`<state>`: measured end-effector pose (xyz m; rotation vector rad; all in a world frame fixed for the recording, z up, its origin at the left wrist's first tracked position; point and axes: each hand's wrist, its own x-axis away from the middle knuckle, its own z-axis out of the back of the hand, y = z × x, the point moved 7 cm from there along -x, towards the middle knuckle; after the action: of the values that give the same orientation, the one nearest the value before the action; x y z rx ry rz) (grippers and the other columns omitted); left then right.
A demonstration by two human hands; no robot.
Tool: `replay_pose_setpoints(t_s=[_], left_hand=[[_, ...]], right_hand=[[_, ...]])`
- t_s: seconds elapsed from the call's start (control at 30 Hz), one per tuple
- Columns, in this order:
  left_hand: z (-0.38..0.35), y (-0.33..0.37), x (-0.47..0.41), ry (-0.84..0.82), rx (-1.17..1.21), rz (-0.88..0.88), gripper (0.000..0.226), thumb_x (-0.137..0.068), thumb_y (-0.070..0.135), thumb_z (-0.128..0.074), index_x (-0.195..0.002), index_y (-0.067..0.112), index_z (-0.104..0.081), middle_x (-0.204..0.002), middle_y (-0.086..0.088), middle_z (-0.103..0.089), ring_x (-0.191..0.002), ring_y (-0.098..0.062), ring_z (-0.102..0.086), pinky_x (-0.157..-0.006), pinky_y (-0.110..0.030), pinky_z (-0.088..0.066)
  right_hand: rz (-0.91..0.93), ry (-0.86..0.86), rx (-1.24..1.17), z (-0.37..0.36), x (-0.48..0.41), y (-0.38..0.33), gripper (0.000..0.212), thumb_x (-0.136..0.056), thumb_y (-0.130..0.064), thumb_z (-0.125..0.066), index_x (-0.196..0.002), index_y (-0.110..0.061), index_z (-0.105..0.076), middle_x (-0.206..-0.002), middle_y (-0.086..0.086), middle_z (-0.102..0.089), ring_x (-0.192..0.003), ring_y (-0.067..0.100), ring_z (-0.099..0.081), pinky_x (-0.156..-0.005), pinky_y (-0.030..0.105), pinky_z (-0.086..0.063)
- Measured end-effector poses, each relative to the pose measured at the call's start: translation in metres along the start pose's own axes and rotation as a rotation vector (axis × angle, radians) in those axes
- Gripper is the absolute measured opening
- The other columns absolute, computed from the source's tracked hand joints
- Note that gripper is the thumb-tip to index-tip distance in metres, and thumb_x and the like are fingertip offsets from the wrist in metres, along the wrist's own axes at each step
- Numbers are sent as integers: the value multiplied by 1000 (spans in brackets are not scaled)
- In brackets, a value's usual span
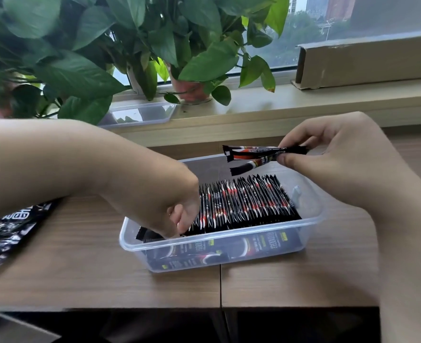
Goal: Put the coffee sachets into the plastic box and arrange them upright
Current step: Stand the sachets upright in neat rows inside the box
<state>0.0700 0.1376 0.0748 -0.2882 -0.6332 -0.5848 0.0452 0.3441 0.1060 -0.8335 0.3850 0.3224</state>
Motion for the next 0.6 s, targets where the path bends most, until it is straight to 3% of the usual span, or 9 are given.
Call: replay_pose_setpoints(t_s=[0.1,0.23,0.37,0.43,0.5,0.57,0.6], left_hand=[[-7,2,-8,-12,123,66,4,-82,26,-74,-82,23,-76,-64,15,-65,-51,7,-56,-60,-1,-42],[-13,-8,-12,54,205,82,11,-72,23,-81,-74,30,-73,-51,21,-63,-47,9,-55,-55,-2,-41],[-17,-2,-6,-29,282,109,22,-75,16,-83,-94,27,-80,-60,16,-67,-50,3,-58,-57,-3,-42],[-11,2,-10,-31,290,145,25,-83,15,-78,-107,23,-78,-79,10,-73,-54,2,-55,-61,-3,-42],[-11,4,-23,-55,336,302,28,-92,15,-67,-119,13,-71,-102,-1,-74,-54,0,-52,-61,-9,-46],[-20,-1,-36,-79,290,383,30,-95,18,-63,-123,9,-68,-102,0,-75,-61,-3,-61,-55,-14,-50],[-27,-4,-38,-110,259,383,28,-94,19,-65,-121,9,-69,-86,6,-77,-66,-4,-67,-54,-15,-52]], right_hand=[[9,-5,7,-1,0,-1,13,-75,-22,-83,-71,-30,-74,-64,-5,-68,-55,-3,-54,-51,4,-37],[9,5,17,-2,-1,-1,13,-74,-24,-83,-72,-32,-74,-65,-6,-69,-61,-1,-56,-54,4,-39],[10,10,19,-3,-2,0,12,-73,-24,-84,-71,-33,-74,-63,-8,-68,-61,-1,-57,-53,3,-37],[12,13,17,-4,-2,0,13,-73,-24,-84,-71,-33,-74,-63,-8,-68,-61,-1,-57,-53,4,-38],[14,16,15,-4,-2,0,14,-73,-24,-84,-71,-33,-74,-63,-7,-68,-62,0,-58,-54,4,-38],[18,17,17,-4,-2,0,14,-73,-24,-84,-71,-34,-74,-63,-7,-69,-65,4,-60,-53,4,-38],[20,17,17,-4,-2,0,14,-73,-23,-83,-71,-34,-74,-64,-6,-69,-65,5,-60,-54,5,-38]])
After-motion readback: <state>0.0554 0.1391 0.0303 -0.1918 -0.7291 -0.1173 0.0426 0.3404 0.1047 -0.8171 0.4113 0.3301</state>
